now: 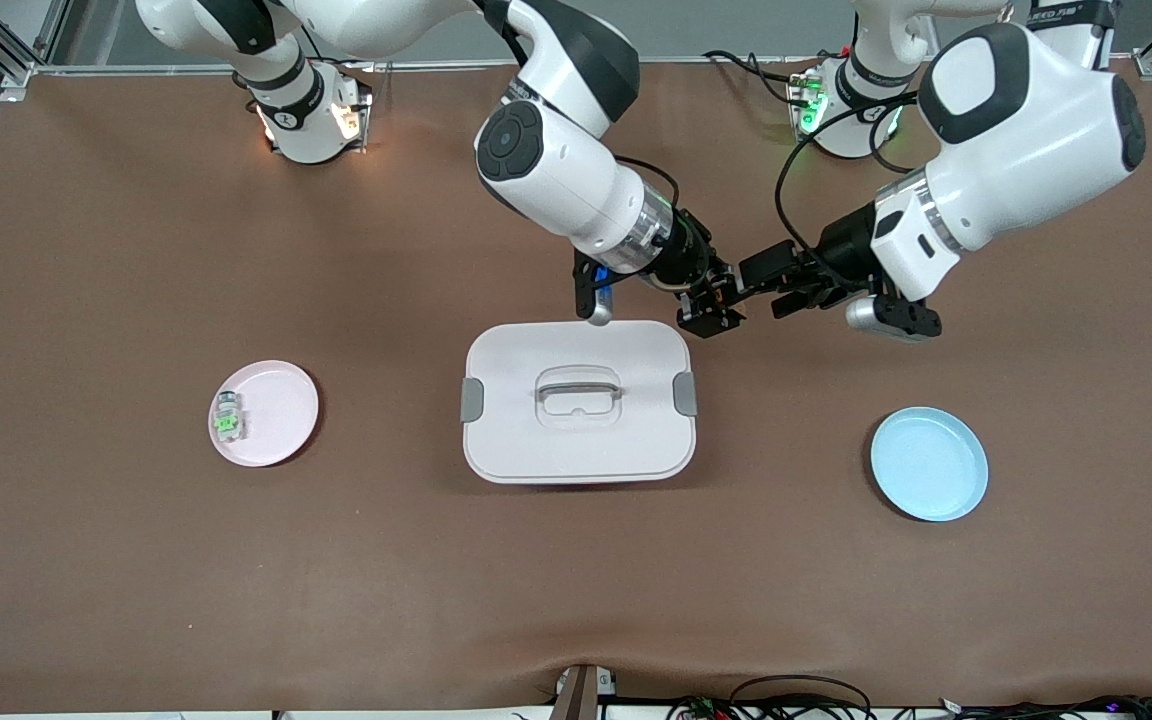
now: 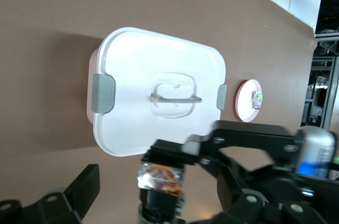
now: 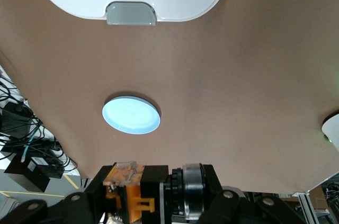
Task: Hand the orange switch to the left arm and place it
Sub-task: 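Hold the switch above the box while the left gripper grasps it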
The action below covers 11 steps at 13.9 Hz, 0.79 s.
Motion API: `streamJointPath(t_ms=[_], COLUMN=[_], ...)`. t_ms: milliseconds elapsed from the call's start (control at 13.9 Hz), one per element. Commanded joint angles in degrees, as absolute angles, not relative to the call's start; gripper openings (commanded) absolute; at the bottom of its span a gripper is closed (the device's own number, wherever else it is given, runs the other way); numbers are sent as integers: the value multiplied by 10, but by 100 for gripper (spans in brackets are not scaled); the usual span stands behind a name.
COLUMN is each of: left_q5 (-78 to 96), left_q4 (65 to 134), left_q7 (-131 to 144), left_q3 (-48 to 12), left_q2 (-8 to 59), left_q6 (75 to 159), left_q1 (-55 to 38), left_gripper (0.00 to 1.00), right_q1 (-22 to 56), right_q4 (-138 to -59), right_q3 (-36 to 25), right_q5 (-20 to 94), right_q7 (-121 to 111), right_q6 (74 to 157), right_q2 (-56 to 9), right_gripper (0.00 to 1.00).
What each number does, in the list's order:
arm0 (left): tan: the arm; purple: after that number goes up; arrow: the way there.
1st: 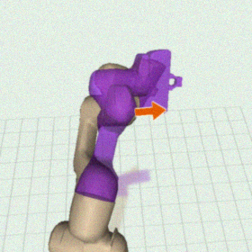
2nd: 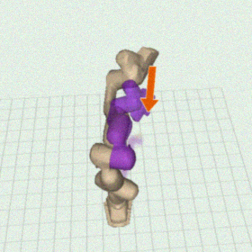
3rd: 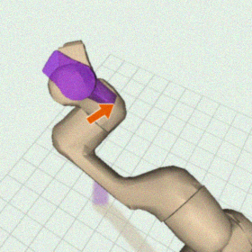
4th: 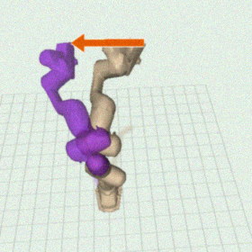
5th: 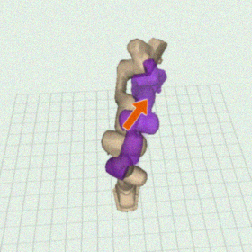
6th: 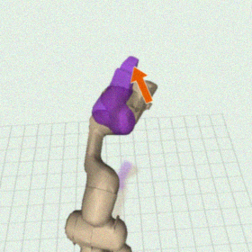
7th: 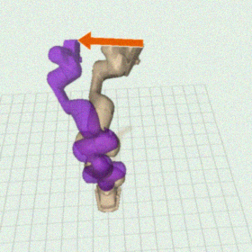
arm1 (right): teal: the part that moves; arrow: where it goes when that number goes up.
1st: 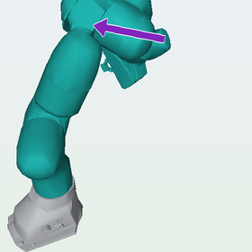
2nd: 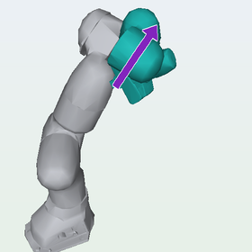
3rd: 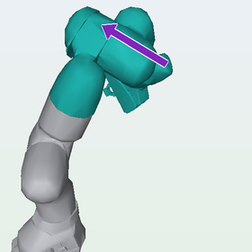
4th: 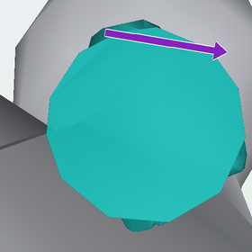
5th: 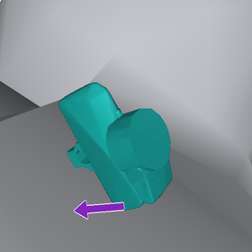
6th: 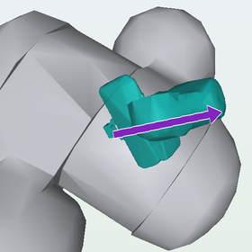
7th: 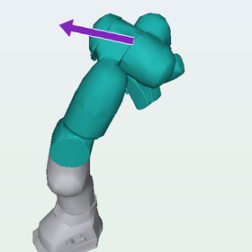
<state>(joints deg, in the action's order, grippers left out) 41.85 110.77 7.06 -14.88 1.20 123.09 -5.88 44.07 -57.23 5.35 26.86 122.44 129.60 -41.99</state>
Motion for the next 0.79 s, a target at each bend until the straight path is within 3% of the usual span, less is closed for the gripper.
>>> streamJointPath(t_ms=[0, 431, 503, 575, 719], left_q5=[431, 463, 463, 463, 463], left_q4=[1141, 1143, 1143, 1143, 1143], left_q7=[40, 43, 43, 43, 42], left_q3=[-154, -163, -163, -164, -164], left_q2=[-6, -7, -7, -7, -7], left_q6=[1242, 1243, 1243, 1243, 1242], left_q1=[-55, -56, -57, -56, -56], left_gripper=[91, 85, 76, 61, 18], right_q1=[439, 436, 436, 435, 434], right_q4=[-536, -527, -526, -526, -526], right_q3=[54, 54, 54, 54, 54], right_q5=[278, 279, 279, 279, 279], right_q7=[1245, 1267, 1267, 1267, 1266], right_q6=[1291, 1294, 1295, 1294, 1295], right_q2=[-432, -432, -431, -432, -432], right_gripper=[0, 0, 0, 0, 0])
